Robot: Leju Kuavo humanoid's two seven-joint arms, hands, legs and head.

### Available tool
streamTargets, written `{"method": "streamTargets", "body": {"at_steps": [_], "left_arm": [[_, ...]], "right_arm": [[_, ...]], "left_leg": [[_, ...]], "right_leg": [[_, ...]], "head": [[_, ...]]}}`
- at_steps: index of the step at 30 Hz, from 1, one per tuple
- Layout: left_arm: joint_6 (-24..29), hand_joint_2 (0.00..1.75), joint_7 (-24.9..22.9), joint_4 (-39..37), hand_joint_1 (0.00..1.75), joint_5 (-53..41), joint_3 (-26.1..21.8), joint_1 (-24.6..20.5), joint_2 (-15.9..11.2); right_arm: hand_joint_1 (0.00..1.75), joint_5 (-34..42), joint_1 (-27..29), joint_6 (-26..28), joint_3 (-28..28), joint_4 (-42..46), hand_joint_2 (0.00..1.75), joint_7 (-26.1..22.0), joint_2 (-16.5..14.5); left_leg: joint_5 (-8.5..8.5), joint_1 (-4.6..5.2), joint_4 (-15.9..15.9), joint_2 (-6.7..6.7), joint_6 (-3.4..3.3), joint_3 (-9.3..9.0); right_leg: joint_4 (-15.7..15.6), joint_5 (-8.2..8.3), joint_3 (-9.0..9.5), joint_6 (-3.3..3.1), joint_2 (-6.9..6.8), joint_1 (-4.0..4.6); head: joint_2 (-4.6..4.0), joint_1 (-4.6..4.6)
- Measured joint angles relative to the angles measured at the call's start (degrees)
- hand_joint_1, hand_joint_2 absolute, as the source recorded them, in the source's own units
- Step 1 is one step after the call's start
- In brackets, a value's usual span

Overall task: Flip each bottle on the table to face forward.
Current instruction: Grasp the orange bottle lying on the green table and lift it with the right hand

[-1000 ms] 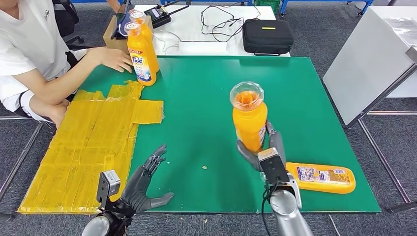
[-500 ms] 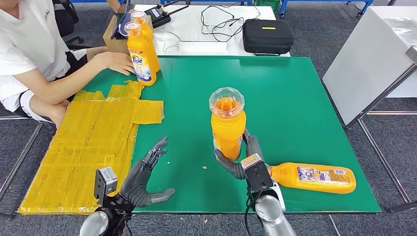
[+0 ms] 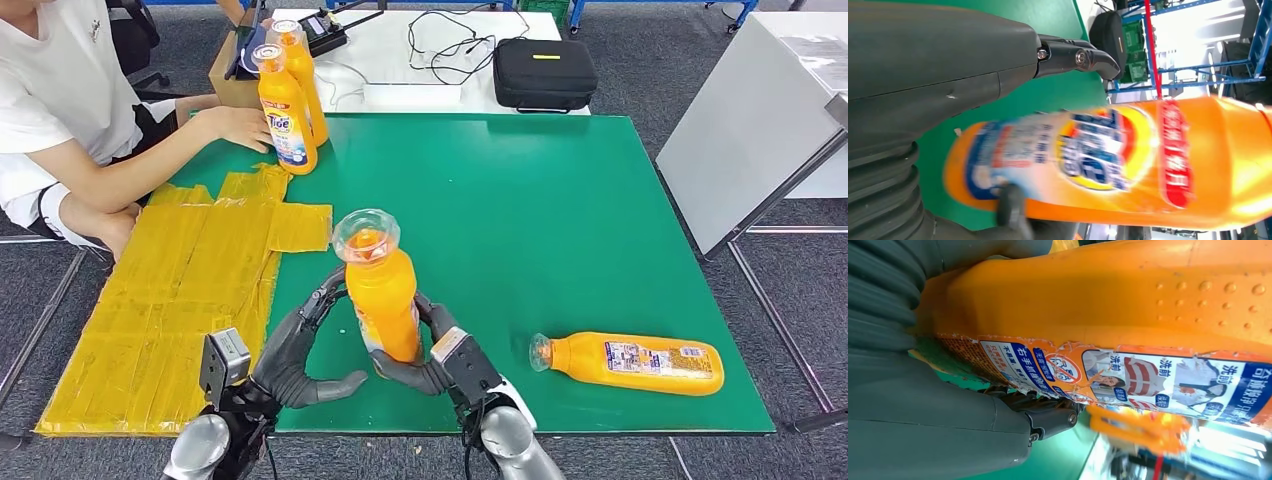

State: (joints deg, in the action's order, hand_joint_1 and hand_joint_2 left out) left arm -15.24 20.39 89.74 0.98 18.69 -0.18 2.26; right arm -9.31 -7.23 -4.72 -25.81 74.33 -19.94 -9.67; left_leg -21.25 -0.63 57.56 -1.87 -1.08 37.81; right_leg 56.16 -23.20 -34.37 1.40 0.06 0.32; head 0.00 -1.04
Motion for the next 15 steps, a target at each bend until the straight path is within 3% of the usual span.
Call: {"method": "streamTargets", "body": {"at_steps": [15], "left_arm": [[0.8,1.75,0.2,0.0,0.0,0.0,1.0,-1.1,-0.3]], "right_arm": [[1.75,-6.2,-2.5,2.5,-7.6,-6.8,1.75,0.1,-0.9]], "left_leg": [[0.0,0.0,0.0,0.0,0.0,0.0]], "right_leg": [[0.0,0.0,-0.01,0.0,0.0,0.0]], "head": [[0.0,0.01]]}}
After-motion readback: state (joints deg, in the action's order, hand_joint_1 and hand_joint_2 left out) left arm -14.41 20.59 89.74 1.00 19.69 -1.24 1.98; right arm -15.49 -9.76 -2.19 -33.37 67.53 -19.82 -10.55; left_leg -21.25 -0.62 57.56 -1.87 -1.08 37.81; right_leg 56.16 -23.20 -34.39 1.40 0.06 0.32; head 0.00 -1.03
